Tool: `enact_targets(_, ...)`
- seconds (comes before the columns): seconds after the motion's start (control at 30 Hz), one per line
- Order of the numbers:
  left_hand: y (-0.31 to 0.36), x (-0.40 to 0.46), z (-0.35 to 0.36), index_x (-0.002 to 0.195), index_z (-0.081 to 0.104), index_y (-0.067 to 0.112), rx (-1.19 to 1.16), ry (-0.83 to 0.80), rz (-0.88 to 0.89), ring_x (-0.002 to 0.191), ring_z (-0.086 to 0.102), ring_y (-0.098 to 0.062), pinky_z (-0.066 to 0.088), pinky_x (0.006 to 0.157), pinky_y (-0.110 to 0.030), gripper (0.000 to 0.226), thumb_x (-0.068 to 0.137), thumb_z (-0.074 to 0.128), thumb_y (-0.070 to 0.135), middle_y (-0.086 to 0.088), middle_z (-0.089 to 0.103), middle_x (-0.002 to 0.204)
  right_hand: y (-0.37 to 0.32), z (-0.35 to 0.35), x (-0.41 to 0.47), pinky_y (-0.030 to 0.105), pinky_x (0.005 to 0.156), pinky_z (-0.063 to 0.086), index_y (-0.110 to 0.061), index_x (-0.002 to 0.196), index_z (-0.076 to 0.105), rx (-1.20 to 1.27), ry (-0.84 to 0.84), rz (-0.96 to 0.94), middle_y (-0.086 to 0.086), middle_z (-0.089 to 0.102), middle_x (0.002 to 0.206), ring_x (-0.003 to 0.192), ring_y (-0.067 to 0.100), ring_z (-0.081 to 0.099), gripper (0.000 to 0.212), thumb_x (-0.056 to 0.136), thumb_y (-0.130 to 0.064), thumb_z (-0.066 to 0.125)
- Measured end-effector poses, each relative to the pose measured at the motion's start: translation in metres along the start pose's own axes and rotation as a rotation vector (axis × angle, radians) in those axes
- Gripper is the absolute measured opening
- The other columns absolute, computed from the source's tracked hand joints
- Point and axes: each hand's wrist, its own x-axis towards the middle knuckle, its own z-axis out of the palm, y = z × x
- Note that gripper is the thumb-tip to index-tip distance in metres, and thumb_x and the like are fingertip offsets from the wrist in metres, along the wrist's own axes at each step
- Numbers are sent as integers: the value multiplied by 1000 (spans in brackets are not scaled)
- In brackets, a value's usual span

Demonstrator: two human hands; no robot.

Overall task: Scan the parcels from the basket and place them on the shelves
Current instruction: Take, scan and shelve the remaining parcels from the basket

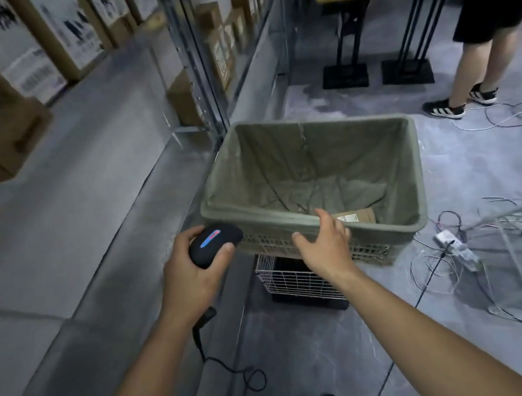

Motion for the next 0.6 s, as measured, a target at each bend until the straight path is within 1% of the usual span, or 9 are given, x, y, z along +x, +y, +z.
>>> enact_targets(0.07, 8, 12, 12, 119, 55, 48, -2, -25, 19, 84, 72, -25, 62, 77, -51, 60, 66, 75, 69, 8, 72, 107, 3, -9, 12, 45, 123, 22, -22, 157, 27, 19, 0, 14, 7, 32, 157, 148, 28, 18, 76, 94, -43, 63)
enact_targets(0.17, 17, 31, 28, 117, 58, 46, -12, -59, 34, 80, 72, -23, 62, 75, -49, 59, 65, 75, 68, 12, 72, 105, 4, -18, 30, 45, 121, 27, -21, 157, 28, 47, -3, 22, 6, 38, 154, 146, 26, 25, 75, 94, -41, 64)
enact_targets(0.27, 20, 54, 42, 116, 59, 48, -31, -98, 36, 85, 73, -22, 62, 78, -51, 58, 65, 77, 68, 15, 70, 108, 4, -22, 47, 45, 119, 29, -22, 156, 29, 50, 5, 45, 6, 41, 151, 144, 27, 28, 73, 94, -38, 64)
enact_targets(0.37, 22, 87, 59, 114, 57, 52, -22, -130, 73, 84, 73, -26, 62, 78, -53, 54, 66, 76, 69, 11, 72, 108, 2, -24, 70, 44, 120, 29, -23, 156, 29, 53, 25, 75, 7, 39, 152, 144, 27, 27, 74, 94, -39, 65)
enact_targets(0.43, 25, 112, 73, 113, 56, 54, -30, -169, 95, 85, 73, -25, 61, 79, -52, 52, 67, 75, 69, 10, 72, 107, 0, -27, 88, 44, 120, 28, -23, 157, 26, 43, 45, 88, 6, 37, 154, 146, 27, 26, 76, 94, -41, 64)
enact_targets(0.53, 31, 147, 92, 119, 57, 45, -44, -235, 110, 88, 73, -21, 61, 83, -50, 53, 72, 77, 61, 14, 70, 108, -1, -34, 114, 42, 119, 27, -23, 157, 28, 24, 93, 136, 6, 37, 155, 146, 27, 25, 75, 94, -44, 63)
enact_targets(0.6, 33, 169, 103, 120, 57, 44, -62, -256, 102, 85, 73, -23, 61, 81, -51, 55, 72, 77, 61, 14, 70, 107, -3, -39, 131, 42, 120, 27, -23, 156, 30, 24, 108, 174, 7, 38, 154, 146, 27, 25, 74, 93, -45, 62)
